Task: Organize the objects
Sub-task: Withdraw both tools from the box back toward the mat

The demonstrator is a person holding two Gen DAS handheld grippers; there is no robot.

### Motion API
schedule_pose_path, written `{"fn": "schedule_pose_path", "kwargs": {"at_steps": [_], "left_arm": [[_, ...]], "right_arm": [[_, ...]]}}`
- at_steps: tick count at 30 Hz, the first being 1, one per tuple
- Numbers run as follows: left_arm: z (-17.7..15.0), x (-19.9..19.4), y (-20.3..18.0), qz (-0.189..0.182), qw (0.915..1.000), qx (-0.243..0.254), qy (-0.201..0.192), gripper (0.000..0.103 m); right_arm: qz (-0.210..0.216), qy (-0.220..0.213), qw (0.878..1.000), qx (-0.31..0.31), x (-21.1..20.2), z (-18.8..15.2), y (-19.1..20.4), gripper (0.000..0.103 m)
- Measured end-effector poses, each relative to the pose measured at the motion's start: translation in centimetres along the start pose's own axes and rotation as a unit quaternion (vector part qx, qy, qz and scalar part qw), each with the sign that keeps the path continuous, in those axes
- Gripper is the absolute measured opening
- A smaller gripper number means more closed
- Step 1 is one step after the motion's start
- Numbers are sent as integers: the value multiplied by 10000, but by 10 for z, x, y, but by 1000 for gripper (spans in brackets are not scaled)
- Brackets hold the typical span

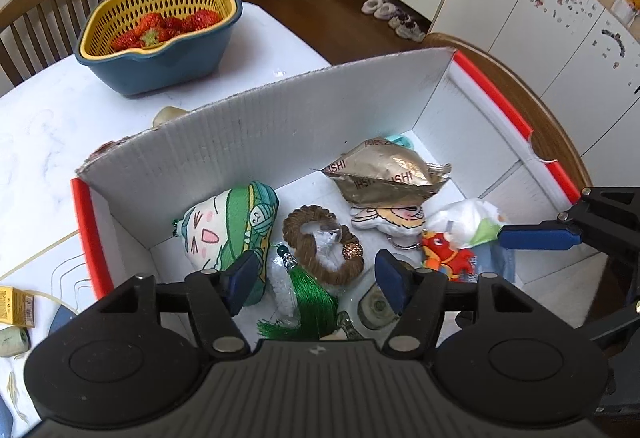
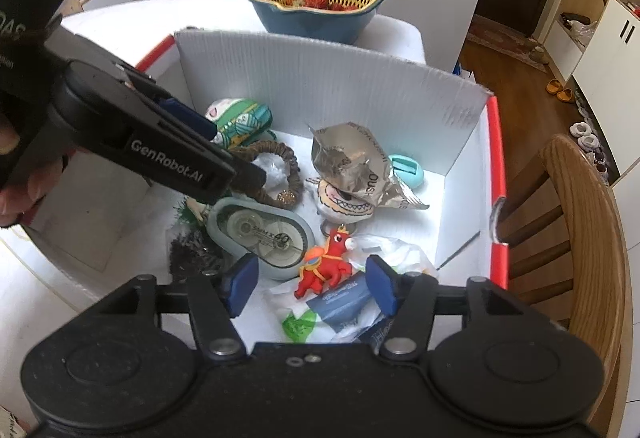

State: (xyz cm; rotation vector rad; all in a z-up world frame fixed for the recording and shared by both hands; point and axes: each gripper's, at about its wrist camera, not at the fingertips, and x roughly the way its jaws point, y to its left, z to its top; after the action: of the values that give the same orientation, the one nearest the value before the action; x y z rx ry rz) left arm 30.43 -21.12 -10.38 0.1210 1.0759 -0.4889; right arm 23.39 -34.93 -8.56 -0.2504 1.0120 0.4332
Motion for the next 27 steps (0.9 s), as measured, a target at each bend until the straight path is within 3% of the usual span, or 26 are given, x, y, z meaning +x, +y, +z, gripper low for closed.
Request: {"fn": "schedule_pose_path", "kwargs": {"at_steps": [25,27], "left_arm": [[-43,-111,-10,-266,9907,30,-1333,68],[-48,-117,-8,-251,9900,12,-1391,74]], "right_arm": [[92,-1072,9914,742,-83,-14,6,81],[98,-1124,9906,777,-87,-14,11,82]]}}
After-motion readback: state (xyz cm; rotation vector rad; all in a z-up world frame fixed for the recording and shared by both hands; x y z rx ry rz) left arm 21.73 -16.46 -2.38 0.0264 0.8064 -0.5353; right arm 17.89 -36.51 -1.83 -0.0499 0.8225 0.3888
